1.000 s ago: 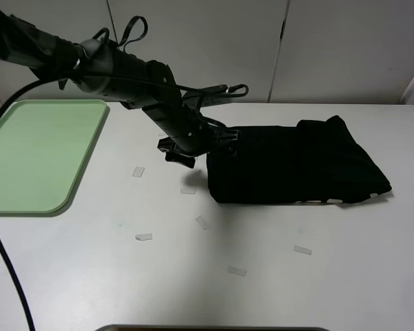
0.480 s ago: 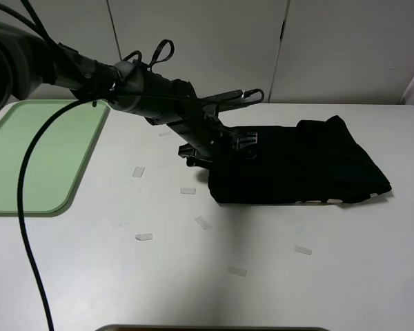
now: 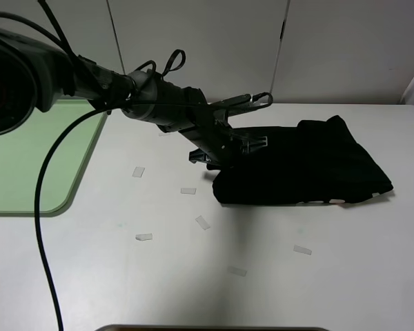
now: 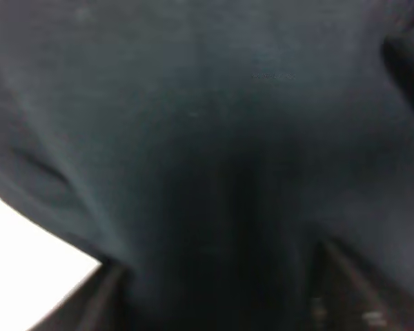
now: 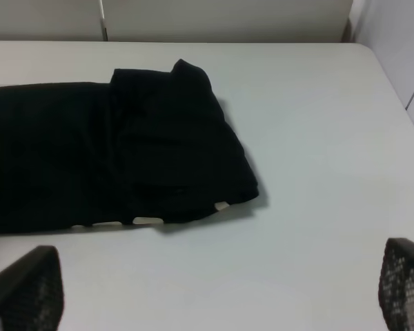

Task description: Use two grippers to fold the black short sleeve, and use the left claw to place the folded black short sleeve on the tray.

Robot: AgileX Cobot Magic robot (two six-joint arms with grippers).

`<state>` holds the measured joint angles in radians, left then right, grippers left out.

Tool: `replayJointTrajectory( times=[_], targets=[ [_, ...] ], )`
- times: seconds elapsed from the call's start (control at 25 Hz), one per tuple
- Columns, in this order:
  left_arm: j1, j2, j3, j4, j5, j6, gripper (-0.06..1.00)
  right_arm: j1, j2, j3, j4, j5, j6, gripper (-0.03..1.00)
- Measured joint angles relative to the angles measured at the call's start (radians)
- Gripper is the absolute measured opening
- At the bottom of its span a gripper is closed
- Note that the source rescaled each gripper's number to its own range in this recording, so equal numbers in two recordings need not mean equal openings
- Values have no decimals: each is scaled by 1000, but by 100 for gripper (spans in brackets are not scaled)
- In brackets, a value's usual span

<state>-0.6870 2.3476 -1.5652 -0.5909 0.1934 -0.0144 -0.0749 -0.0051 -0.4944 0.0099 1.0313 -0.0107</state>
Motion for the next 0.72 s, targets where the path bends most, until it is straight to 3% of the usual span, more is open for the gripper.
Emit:
replayJointTrajectory(
  times=[0.2, 0.44, 0.72],
  targets=[
    [0, 9, 0, -3, 14, 0, 10, 0, 0, 0, 0, 0, 0, 100],
    [8, 8, 0, -3, 20, 0, 9, 0, 0, 0, 0, 0, 0, 100],
    [78, -64, 1, 8, 170, 0, 9, 0, 0, 0, 0, 0, 0, 100]
  ],
)
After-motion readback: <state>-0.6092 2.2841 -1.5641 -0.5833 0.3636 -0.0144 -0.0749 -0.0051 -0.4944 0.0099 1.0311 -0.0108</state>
